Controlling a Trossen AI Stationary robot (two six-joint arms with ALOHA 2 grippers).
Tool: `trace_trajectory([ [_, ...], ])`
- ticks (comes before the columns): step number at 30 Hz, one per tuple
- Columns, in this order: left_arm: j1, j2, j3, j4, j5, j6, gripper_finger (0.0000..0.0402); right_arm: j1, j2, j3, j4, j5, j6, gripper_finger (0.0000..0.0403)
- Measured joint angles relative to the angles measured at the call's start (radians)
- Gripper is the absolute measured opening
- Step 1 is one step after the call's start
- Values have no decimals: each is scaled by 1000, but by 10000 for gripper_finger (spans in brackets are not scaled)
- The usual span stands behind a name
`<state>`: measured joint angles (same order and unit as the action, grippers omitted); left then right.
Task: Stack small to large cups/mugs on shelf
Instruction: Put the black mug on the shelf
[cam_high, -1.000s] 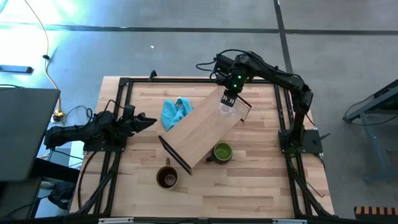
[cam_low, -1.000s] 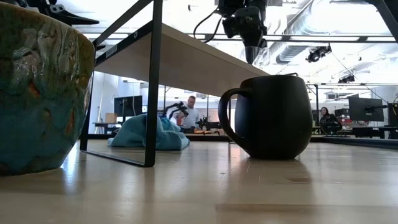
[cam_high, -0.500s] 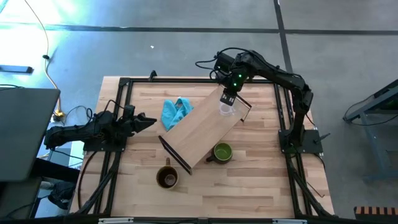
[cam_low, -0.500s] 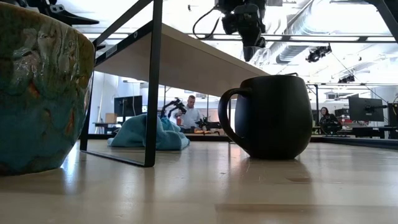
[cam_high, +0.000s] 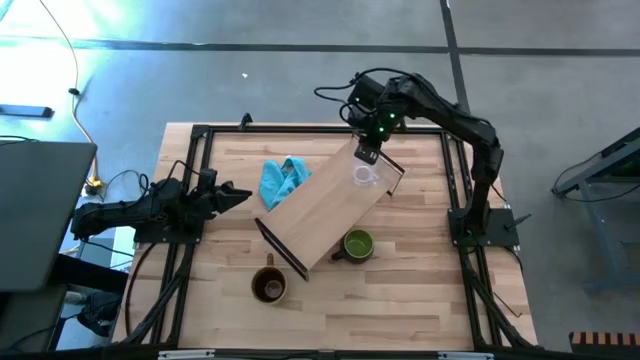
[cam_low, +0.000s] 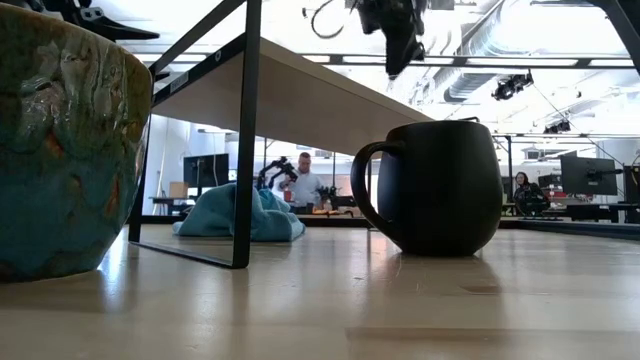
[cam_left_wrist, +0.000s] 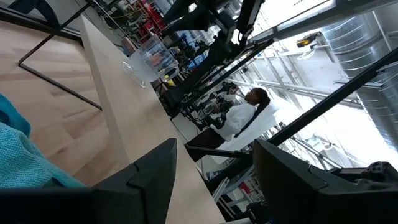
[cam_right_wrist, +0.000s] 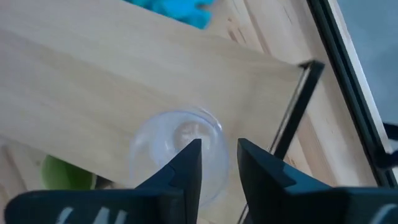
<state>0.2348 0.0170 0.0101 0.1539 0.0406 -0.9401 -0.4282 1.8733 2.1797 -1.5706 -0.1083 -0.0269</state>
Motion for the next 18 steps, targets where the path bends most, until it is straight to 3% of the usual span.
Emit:
trace_trajectory([
  [10,0,0,0,0,0,-8,200,58,-1,179,3,-29,-5,99],
  [18,0,0,0,0,2,-8,200,89,-79,133,-1,-65,28,99],
])
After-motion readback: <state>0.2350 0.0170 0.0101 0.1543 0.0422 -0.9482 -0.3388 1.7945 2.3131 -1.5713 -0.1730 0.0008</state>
